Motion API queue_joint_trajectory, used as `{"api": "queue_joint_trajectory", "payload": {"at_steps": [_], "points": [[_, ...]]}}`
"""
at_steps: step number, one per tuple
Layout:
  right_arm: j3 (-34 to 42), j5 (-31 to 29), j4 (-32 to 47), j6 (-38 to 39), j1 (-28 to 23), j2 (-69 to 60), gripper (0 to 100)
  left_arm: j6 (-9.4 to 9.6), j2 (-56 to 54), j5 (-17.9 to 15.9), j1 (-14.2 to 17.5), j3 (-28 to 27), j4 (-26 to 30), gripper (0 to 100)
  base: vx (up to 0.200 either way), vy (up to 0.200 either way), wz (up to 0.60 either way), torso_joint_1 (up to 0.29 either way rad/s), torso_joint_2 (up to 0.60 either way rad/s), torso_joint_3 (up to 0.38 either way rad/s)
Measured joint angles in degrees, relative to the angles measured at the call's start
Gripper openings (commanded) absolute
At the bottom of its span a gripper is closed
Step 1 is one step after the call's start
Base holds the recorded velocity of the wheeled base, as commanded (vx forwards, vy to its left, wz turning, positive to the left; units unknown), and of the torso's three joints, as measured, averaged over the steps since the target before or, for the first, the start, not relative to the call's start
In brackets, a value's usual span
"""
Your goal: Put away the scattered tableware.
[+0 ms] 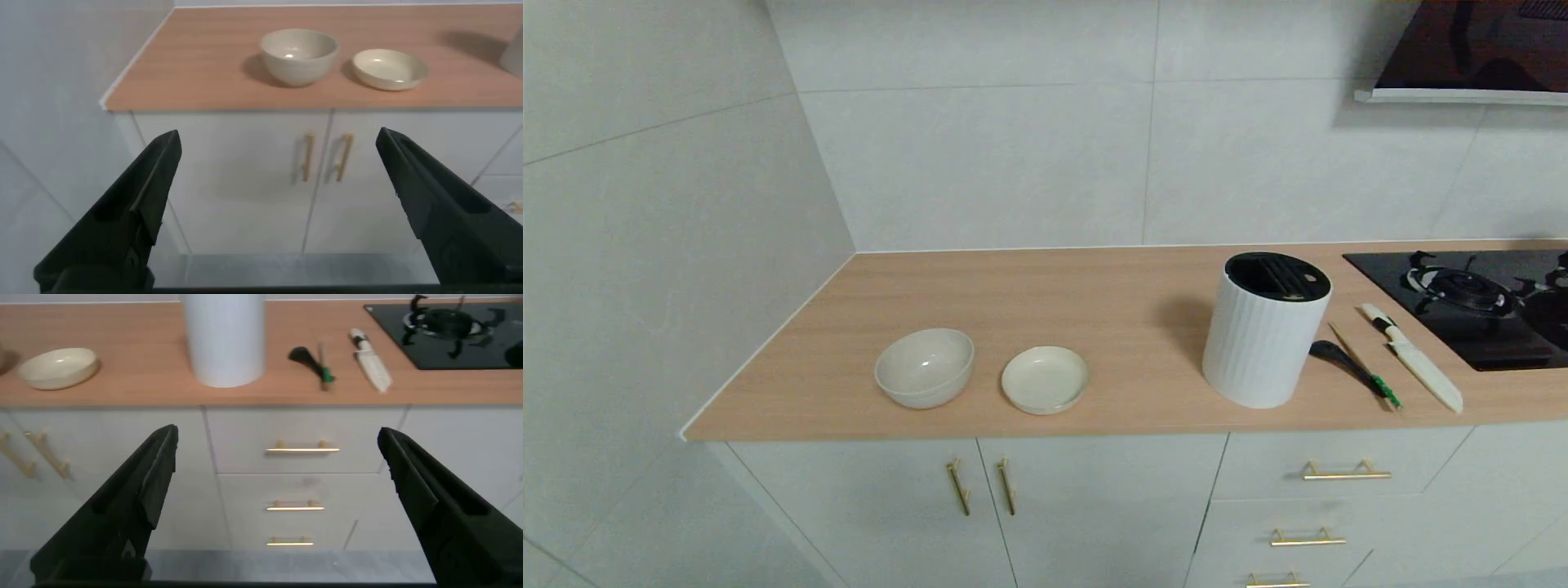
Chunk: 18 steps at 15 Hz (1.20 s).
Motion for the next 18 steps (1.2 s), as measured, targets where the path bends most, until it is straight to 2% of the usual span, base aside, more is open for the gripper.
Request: {"api": "queue_joint_trajectory", "payload": {"at_steps": [12,18], "points": [[0.00,-0.02,0.02,-0.02,0.00,0.00,100,-0.04,0.00,0.00,0.00,0.00,0.02,100,0.000,0.200,0.00,0.003,0.00,0.002],[0.00,-0.02,0.00,0.00,0.07,0.00,100,-0.06,0.00,-0.02,0.05,-0.02,0.02,100,0.000,0.000,0.00,0.000,0.00,0.000]]}}
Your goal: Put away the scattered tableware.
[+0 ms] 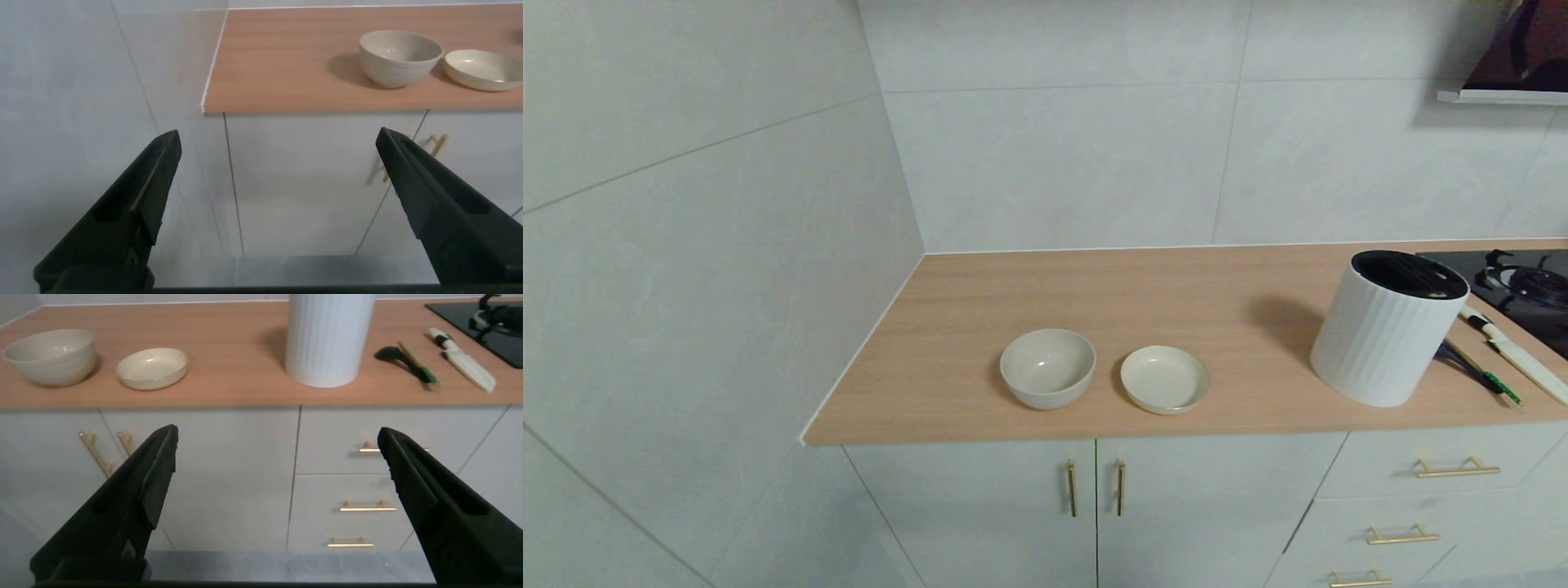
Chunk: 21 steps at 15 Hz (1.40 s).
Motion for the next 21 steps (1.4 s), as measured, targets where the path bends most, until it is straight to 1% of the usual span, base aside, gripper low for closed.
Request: {"api": "queue_joint_trajectory", "payload": {"at_steps": [6,8,12,21], "points": [[0.00,0.00,0.02,0.00,-0.11,0.00,100,-0.05,0.00,0.02,-0.05,0.02,0.00,100,0.000,0.000,0.00,0.000,0.00,0.000],[0.00,0.00,0.02,-0.02,-0.05,0.00,100,-0.05,0.00,0.02,-0.05,0.00,0.00,100,0.000,0.000,0.00,-0.100,0.20,0.100],[0.00,0.00,0.00,-0.02,-0.07,0.00,100,-0.05,0.00,0.02,-0.05,0.02,0.02,100,0.000,0.000,0.00,-0.190,0.41,0.214],[0.00,0.00,0.00,0.00,-0.07,0.00,100,-0.07,0.00,0.02,-0.05,0.02,0.00,100,0.000,0.000,0.00,-0.242,0.54,0.297]]}}
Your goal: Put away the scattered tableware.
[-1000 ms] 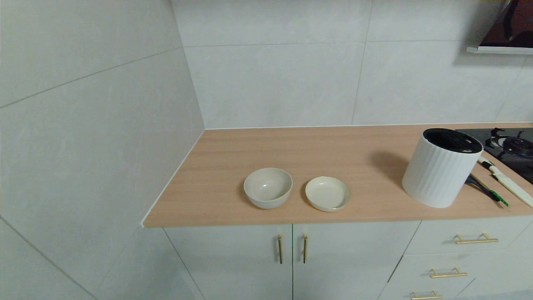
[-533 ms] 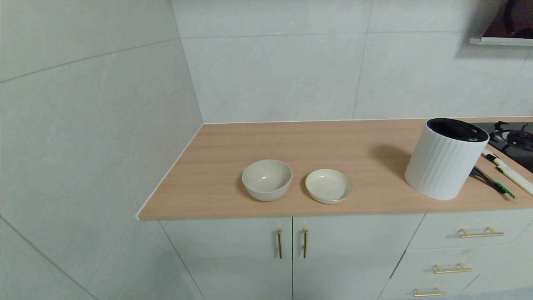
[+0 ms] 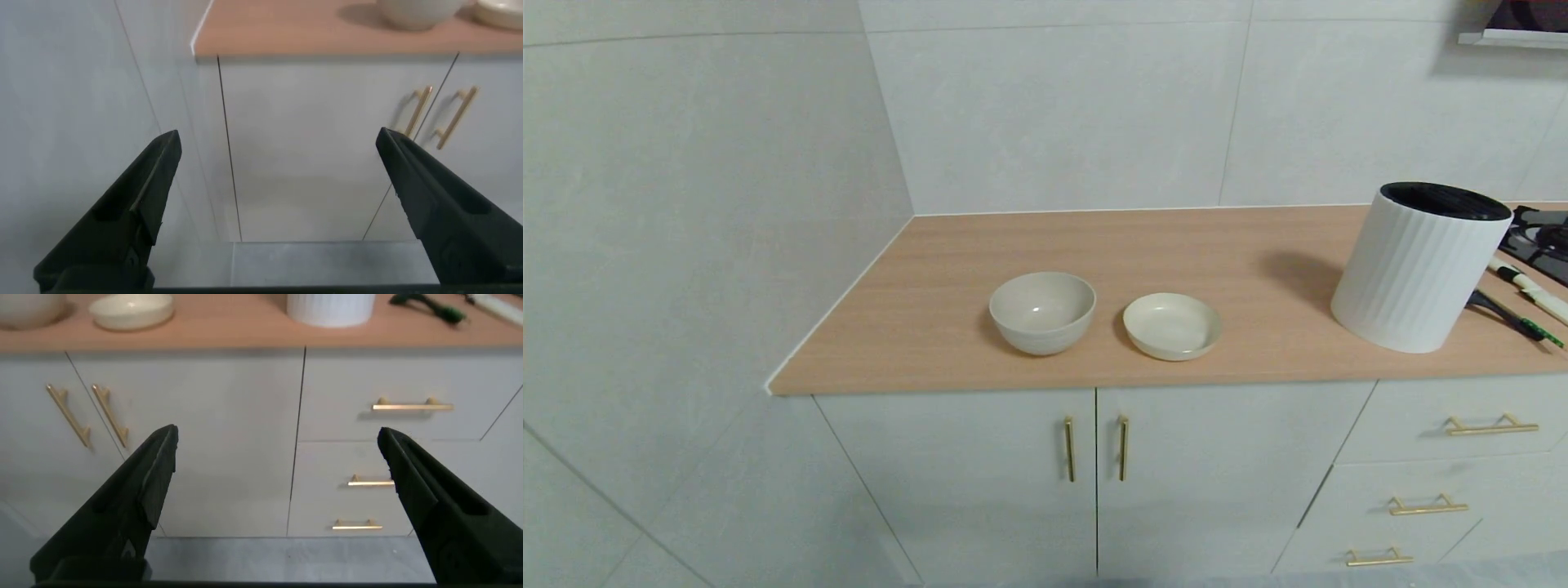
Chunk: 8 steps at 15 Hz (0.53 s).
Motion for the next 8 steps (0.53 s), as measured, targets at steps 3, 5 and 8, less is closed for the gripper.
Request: {"api": "queue_joint_trajectory", "payload": {"at_steps": [3,5,8], "points": [[0.00,-0.01,0.02,-0.02,0.00,0.00,100,-0.06,0.00,-0.02,0.00,-0.02,-0.02,100,0.000,0.000,0.00,-0.220,0.51,0.282],[0.00,0.00,0.02,-0.02,0.00,0.00,100,-0.04,0.00,0.00,0.00,-0.02,-0.02,100,0.000,0.000,0.00,-0.207,0.49,0.286],[0.00,0.00,0.00,0.01,0.00,0.00,100,-0.01,0.00,0.00,0.00,0.00,0.00,100,0.000,0.000,0.00,-0.201,0.49,0.289]]}}
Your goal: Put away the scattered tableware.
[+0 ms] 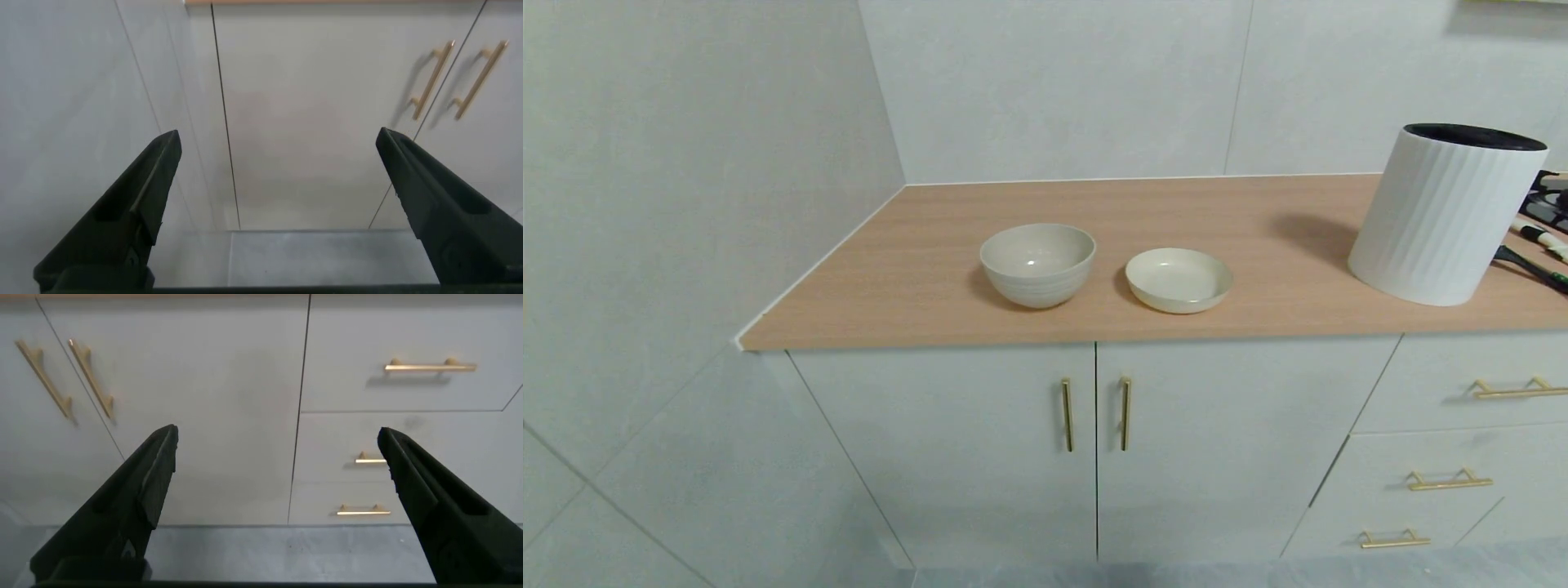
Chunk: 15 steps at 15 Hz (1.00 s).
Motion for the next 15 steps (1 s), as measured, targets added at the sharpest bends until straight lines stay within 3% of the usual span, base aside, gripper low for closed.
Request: {"api": "queue_joint_trajectory", "payload": {"at_steps": [12,15], "points": [[0.00,0.00,0.02,0.05,0.00,0.00,100,-0.02,0.00,0.00,0.00,0.00,-0.04,100,0.000,0.000,0.00,-0.154,0.46,0.303],[0.00,-0.01,0.02,0.05,0.00,0.00,100,-0.02,0.00,0.00,0.00,0.00,-0.02,100,0.000,0.000,0.00,-0.033,0.15,0.087]]}}
